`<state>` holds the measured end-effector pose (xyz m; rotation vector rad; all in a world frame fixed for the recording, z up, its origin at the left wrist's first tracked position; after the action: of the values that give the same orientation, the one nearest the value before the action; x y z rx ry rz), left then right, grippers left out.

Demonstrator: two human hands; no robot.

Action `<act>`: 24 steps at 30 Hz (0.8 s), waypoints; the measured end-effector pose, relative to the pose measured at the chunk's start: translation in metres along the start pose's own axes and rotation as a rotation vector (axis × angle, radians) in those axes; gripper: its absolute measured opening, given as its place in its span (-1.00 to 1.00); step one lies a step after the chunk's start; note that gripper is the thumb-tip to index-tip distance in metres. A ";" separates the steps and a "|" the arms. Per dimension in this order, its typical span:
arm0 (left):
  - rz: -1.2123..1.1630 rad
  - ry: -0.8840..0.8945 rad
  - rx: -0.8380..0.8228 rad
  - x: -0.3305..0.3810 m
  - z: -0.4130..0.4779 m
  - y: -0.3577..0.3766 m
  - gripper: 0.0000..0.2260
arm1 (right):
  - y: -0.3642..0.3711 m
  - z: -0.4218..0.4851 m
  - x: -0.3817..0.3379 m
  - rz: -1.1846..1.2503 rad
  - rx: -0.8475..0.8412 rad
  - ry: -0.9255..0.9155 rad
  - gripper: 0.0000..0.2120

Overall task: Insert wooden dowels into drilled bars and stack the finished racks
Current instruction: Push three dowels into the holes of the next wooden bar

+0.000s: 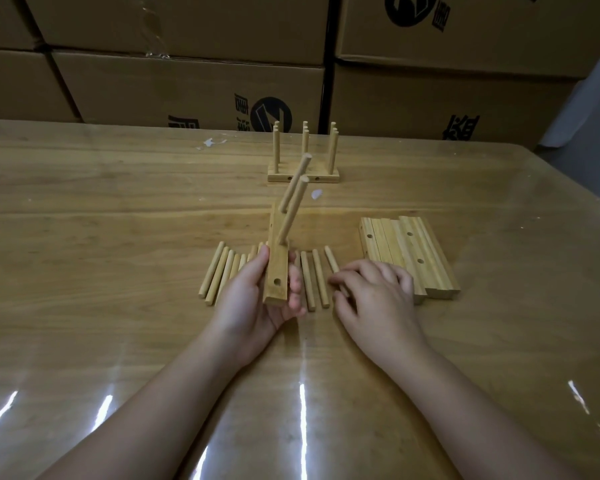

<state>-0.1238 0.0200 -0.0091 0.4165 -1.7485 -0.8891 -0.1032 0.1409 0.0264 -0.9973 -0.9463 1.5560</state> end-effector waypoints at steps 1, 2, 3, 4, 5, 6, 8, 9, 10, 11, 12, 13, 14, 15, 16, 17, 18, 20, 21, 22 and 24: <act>-0.004 0.007 -0.008 0.001 0.000 0.001 -0.64 | 0.000 0.000 0.001 -0.001 0.002 0.006 -0.81; -0.015 0.015 -0.022 0.002 0.000 0.002 -0.64 | -0.001 0.001 0.001 0.001 0.004 0.012 -0.83; -0.035 0.024 -0.042 0.004 0.000 0.004 -0.65 | -0.001 0.001 0.002 0.004 0.004 0.015 -0.85; -0.061 0.033 -0.059 0.006 -0.001 0.005 -0.65 | 0.000 0.001 0.002 0.004 0.002 0.015 -0.86; -0.088 0.039 -0.072 0.007 -0.001 0.006 -0.66 | 0.000 0.002 0.001 0.002 -0.001 0.013 -0.87; -0.106 0.041 -0.080 0.008 -0.001 0.006 -0.66 | 0.000 0.002 0.001 0.001 0.000 0.011 -0.88; -0.110 0.046 -0.086 0.008 -0.001 0.006 -0.66 | -0.001 0.001 0.001 0.005 0.012 0.011 -0.87; -0.102 0.049 -0.087 0.008 -0.001 0.006 -0.66 | -0.002 0.001 0.000 0.004 0.018 0.011 -0.86; -0.092 0.052 -0.088 0.008 -0.001 0.006 -0.66 | -0.002 0.001 -0.001 0.001 0.021 0.011 -0.83; -0.084 0.052 -0.088 0.008 -0.001 0.006 -0.66 | -0.002 0.000 -0.001 0.004 0.021 0.011 -0.79; -0.078 0.054 -0.087 0.007 -0.001 0.006 -0.66 | -0.003 0.000 -0.001 0.018 0.023 0.013 -0.76; -0.073 0.057 -0.086 0.007 -0.001 0.006 -0.65 | -0.004 0.000 -0.001 0.040 0.030 0.016 -0.73; -0.068 0.062 -0.087 0.007 0.000 0.006 -0.65 | -0.006 0.000 0.000 0.067 0.042 0.022 -0.71; -0.057 0.068 -0.090 0.008 0.000 0.006 -0.64 | -0.008 0.001 0.001 0.099 0.058 0.030 -0.69; -0.042 0.075 -0.096 0.008 0.000 0.007 -0.64 | -0.011 0.001 0.003 0.134 0.073 0.039 -0.69; -0.023 0.083 -0.104 0.008 -0.001 0.009 -0.63 | -0.012 0.001 0.004 0.170 0.083 0.054 -0.69; -0.003 0.095 -0.108 0.009 -0.001 0.010 -0.63 | -0.014 0.001 0.006 0.206 0.088 0.074 -0.69; 0.041 0.131 -0.091 0.011 -0.002 0.010 -0.63 | -0.017 0.000 0.010 0.286 0.110 0.112 -0.70; 0.065 0.158 -0.067 0.012 -0.002 0.008 -0.63 | -0.019 -0.001 0.012 0.339 0.130 0.124 -0.71; 0.094 0.195 -0.035 0.015 -0.003 0.006 -0.63 | -0.020 -0.001 0.013 0.395 0.150 0.131 -0.72; 0.178 0.293 0.058 0.024 -0.004 -0.002 -0.62 | -0.023 -0.001 0.014 0.483 0.174 0.132 -0.74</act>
<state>-0.1294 0.0013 0.0055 0.4005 -1.5169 -0.6179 -0.0966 0.1588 0.0450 -1.2452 -0.4854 1.9027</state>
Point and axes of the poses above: each hand's wrist, its own z-axis towards the middle knuckle, its own y-axis out of the palm, x = y × z, the point moved 10 cm from there along z, towards the middle knuckle, and after that the axes turned 6 degrees about -z, right-handed, at the moved point
